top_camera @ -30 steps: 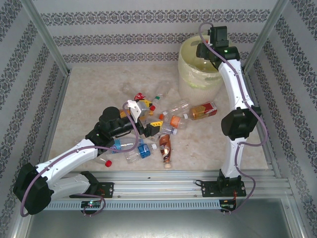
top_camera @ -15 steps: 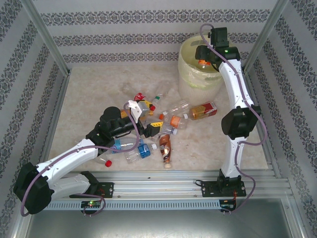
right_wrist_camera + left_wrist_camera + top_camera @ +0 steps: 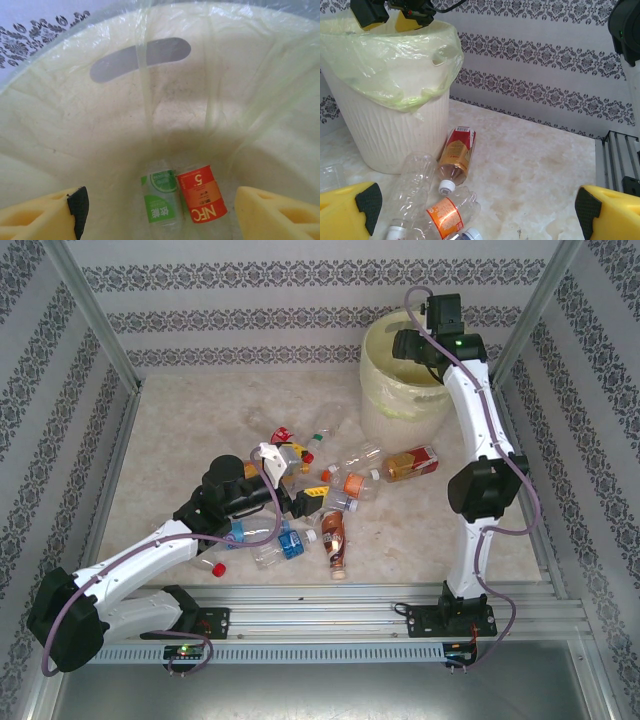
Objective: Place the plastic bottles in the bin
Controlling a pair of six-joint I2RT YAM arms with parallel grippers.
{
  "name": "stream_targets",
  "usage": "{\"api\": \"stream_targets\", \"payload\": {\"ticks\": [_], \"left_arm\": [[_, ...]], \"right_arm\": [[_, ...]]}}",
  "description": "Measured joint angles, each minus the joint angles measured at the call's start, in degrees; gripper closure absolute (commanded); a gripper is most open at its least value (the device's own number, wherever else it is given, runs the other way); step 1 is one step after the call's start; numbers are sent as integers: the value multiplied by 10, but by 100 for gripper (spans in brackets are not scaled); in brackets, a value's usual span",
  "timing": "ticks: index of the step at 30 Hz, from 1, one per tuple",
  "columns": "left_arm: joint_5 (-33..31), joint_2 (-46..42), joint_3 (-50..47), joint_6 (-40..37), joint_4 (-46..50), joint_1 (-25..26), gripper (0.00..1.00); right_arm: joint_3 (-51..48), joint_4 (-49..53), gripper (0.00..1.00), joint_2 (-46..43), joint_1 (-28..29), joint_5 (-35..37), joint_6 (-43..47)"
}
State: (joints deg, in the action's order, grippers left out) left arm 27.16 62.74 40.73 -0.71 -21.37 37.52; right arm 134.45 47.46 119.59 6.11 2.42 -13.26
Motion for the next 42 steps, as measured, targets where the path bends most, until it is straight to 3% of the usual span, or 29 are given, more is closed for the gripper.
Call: {"api": "stream_targets", "payload": {"ticks": [13,28,36,42], "left_arm": [[7,-3,2,-24,25,0,0],[9,-37,71,-138,193,0,0],[2,-37,102,-174,294,2,0],[-19,-33,107,-207,364,8,0]], "right_arm": [[-64,-9,18,-124,25,1,18],[-404,-71,17,-422,135,12,24],[-607,-83,17,-572,182,7,-30],[-706,-83,18,-641,219,4,-71]]}}
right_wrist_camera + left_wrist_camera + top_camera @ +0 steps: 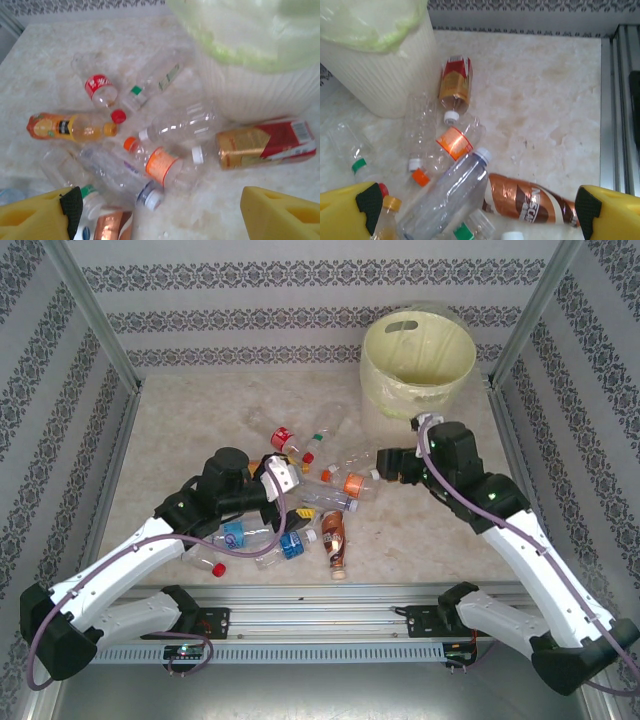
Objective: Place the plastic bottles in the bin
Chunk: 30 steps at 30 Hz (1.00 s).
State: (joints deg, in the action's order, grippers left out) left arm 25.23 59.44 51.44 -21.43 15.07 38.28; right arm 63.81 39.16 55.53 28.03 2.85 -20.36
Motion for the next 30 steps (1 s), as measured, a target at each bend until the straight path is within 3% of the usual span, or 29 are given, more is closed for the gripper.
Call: {"api": "stream_targets", "payload": {"ticks": [12,30], "left_arm": [[-27,25,17,-35,73,0,0],[-19,58,27,-42,108,3,0]], "right_arm": [[-150,-54,18,-4,96,-10,-71],[-259,-227,23,122,184,-47,-170]]}}
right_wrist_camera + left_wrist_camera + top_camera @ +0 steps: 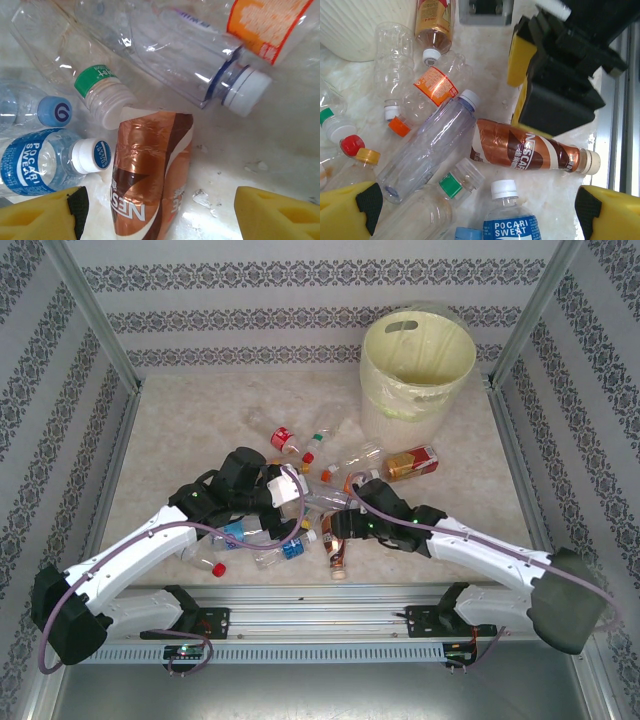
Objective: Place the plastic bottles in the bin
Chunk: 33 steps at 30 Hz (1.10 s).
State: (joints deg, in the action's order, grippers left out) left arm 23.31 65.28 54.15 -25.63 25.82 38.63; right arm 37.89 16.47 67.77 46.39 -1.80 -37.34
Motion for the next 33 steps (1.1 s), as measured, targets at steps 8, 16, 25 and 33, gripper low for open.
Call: {"api": "stream_targets", "payload": {"ticks": [8,16,25,33], "left_arm": [[2,4,0,-1,-1,0,0],[2,9,0,-1,-1,4,0],[2,13,0,-1,-1,8,0],[2,16,0,-1,-1,8,0]], "right_arm": [[-13,-64,22,73,19,-7,-29],[-13,-97,22,120,23,-7,-36],[-13,-113,22,144,23,-6,-45],[-13,-120,22,159,23,-6,-46]]}}
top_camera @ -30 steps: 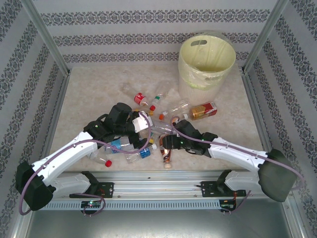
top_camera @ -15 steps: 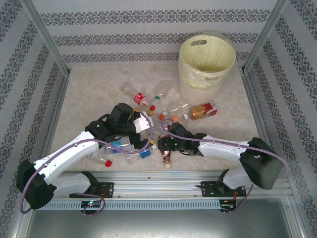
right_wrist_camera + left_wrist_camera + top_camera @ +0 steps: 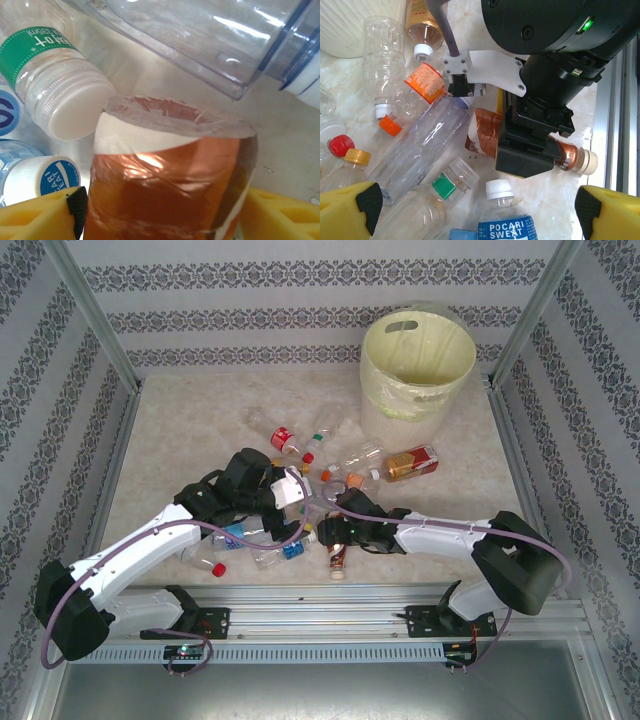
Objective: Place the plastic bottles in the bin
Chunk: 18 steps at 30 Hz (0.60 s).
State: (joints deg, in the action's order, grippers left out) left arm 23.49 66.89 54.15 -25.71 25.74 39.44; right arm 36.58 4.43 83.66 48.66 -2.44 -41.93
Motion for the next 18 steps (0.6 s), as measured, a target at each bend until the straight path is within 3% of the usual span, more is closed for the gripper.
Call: {"api": "stream_targets", "payload": {"ticks": [18], "left_arm": [[-1,2,0,0,0,7,0]], "right_arm": [[0,5,37,3,3,16,-2]]}}
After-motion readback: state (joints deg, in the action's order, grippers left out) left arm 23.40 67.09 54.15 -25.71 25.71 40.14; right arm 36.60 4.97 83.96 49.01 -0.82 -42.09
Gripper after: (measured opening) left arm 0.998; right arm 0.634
